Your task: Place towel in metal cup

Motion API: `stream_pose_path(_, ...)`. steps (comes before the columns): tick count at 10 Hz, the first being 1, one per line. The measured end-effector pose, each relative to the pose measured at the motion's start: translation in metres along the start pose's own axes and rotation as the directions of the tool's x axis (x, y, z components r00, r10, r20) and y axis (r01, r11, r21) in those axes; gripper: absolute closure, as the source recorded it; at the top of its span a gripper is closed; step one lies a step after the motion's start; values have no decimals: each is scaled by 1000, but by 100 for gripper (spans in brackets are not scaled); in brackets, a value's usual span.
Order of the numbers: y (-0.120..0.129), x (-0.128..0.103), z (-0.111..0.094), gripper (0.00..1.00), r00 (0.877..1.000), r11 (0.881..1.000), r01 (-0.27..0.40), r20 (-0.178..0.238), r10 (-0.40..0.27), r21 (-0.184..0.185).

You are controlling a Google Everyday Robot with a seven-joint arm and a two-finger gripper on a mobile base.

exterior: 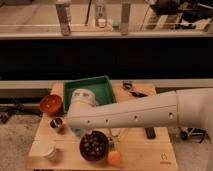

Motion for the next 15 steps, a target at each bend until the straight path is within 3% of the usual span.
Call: stream_pose_path(15, -15, -10, 11, 99, 999, 998, -5, 39, 2, 63)
